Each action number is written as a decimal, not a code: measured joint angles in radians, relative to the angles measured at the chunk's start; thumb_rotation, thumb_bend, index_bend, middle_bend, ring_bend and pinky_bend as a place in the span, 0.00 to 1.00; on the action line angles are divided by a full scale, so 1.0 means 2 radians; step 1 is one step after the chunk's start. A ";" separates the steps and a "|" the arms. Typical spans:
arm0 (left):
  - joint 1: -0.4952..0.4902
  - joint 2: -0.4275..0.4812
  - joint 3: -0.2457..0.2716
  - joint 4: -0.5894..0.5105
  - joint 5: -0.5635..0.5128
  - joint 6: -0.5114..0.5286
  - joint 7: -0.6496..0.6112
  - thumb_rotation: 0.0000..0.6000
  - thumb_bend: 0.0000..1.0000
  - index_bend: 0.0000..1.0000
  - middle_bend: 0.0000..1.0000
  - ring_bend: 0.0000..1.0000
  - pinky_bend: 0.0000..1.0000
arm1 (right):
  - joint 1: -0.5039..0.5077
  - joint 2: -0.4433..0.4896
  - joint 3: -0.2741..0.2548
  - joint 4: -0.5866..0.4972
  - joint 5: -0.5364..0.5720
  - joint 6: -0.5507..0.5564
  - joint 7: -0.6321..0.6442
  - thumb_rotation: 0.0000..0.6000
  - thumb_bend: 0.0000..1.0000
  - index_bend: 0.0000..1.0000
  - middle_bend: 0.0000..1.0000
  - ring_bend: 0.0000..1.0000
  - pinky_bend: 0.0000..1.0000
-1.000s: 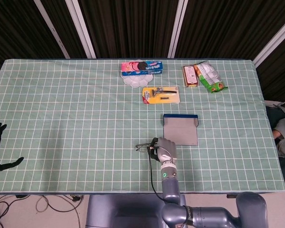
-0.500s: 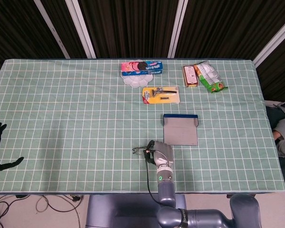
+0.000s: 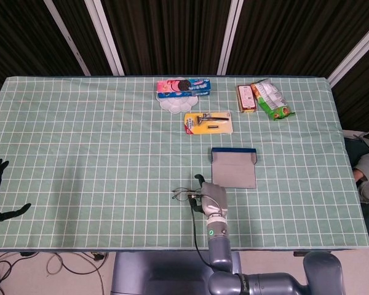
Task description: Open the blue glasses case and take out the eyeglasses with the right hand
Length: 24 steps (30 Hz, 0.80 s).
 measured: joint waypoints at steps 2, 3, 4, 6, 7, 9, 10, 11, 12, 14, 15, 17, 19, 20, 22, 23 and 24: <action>0.000 0.000 0.000 0.000 0.000 0.001 0.001 1.00 0.02 0.00 0.00 0.00 0.00 | -0.004 0.015 -0.004 -0.012 -0.011 0.005 -0.002 1.00 0.44 0.17 0.92 0.95 0.99; 0.000 0.000 0.000 0.001 0.001 0.001 0.002 1.00 0.02 0.00 0.00 0.00 0.00 | -0.006 0.023 -0.005 -0.018 -0.016 0.007 -0.004 1.00 0.43 0.16 0.90 0.93 0.96; 0.000 -0.001 0.001 0.001 0.001 0.001 0.003 1.00 0.02 0.00 0.00 0.00 0.00 | -0.010 0.035 -0.008 -0.026 -0.023 0.010 -0.005 1.00 0.42 0.15 0.88 0.91 0.92; 0.000 -0.001 0.001 0.001 0.002 0.002 0.005 1.00 0.02 0.00 0.00 0.00 0.00 | -0.016 0.055 -0.013 -0.038 -0.033 0.012 -0.006 1.00 0.39 0.13 0.82 0.87 0.83; 0.000 -0.001 0.002 0.001 0.002 0.002 0.007 1.00 0.02 0.00 0.00 0.00 0.00 | -0.021 0.071 -0.018 -0.045 -0.040 0.014 -0.008 1.00 0.37 0.12 0.78 0.84 0.77; 0.001 -0.001 0.003 0.002 0.004 0.004 0.011 1.00 0.02 0.00 0.00 0.00 0.00 | -0.029 0.098 -0.027 -0.056 -0.051 0.015 -0.009 1.00 0.31 0.08 0.67 0.75 0.65; 0.001 -0.002 0.003 0.003 0.005 0.005 0.014 1.00 0.02 0.00 0.00 0.00 0.00 | -0.036 0.119 -0.035 -0.065 -0.060 0.015 -0.008 1.00 0.28 0.05 0.59 0.68 0.58; 0.001 -0.002 0.003 0.003 0.005 0.006 0.016 1.00 0.02 0.00 0.00 0.00 0.00 | -0.042 0.136 -0.041 -0.072 -0.068 0.014 -0.006 1.00 0.26 0.03 0.54 0.62 0.53; 0.001 -0.003 0.003 0.004 0.006 0.007 0.020 1.00 0.02 0.00 0.00 0.00 0.00 | -0.048 0.154 -0.047 -0.078 -0.076 0.014 -0.004 1.00 0.23 0.00 0.48 0.53 0.46; 0.001 -0.004 0.004 0.006 0.006 0.008 0.026 1.00 0.02 0.00 0.00 0.00 0.00 | -0.064 0.197 -0.063 -0.095 -0.098 0.011 0.007 1.00 0.19 0.00 0.39 0.39 0.36; 0.001 -0.005 0.004 0.006 0.006 0.009 0.030 1.00 0.02 0.00 0.00 0.00 0.00 | -0.072 0.217 -0.071 -0.102 -0.108 0.009 0.014 1.00 0.17 0.00 0.33 0.32 0.32; 0.001 -0.007 0.004 0.008 0.006 0.009 0.036 1.00 0.02 0.00 0.00 0.00 0.00 | -0.090 0.262 -0.091 -0.118 -0.133 0.005 0.032 1.00 0.14 0.00 0.19 0.20 0.28; 0.000 -0.008 0.005 0.011 0.006 0.009 0.044 1.00 0.02 0.00 0.00 0.00 0.00 | -0.111 0.305 -0.113 -0.131 -0.163 0.003 0.052 1.00 0.10 0.00 0.06 0.07 0.26; -0.001 -0.009 0.005 0.012 0.006 0.008 0.048 1.00 0.02 0.00 0.00 0.00 0.00 | -0.120 0.322 -0.123 -0.136 -0.175 0.002 0.061 1.00 0.09 0.00 0.03 0.04 0.25; -0.001 -0.009 0.007 0.014 0.005 0.006 0.059 1.00 0.02 0.00 0.00 0.00 0.00 | -0.141 0.360 -0.145 -0.145 -0.202 0.000 0.083 1.00 0.07 0.00 0.00 0.00 0.23; -0.002 -0.009 0.008 0.014 0.004 0.005 0.063 1.00 0.02 0.00 0.00 0.00 0.00 | -0.150 0.375 -0.154 -0.148 -0.214 0.000 0.092 1.00 0.06 0.00 0.00 0.00 0.23; -0.002 -0.008 0.009 0.015 0.003 0.004 0.068 1.00 0.02 0.00 0.00 0.00 0.00 | -0.159 0.389 -0.162 -0.150 -0.226 0.001 0.101 1.00 0.05 0.00 0.00 0.00 0.23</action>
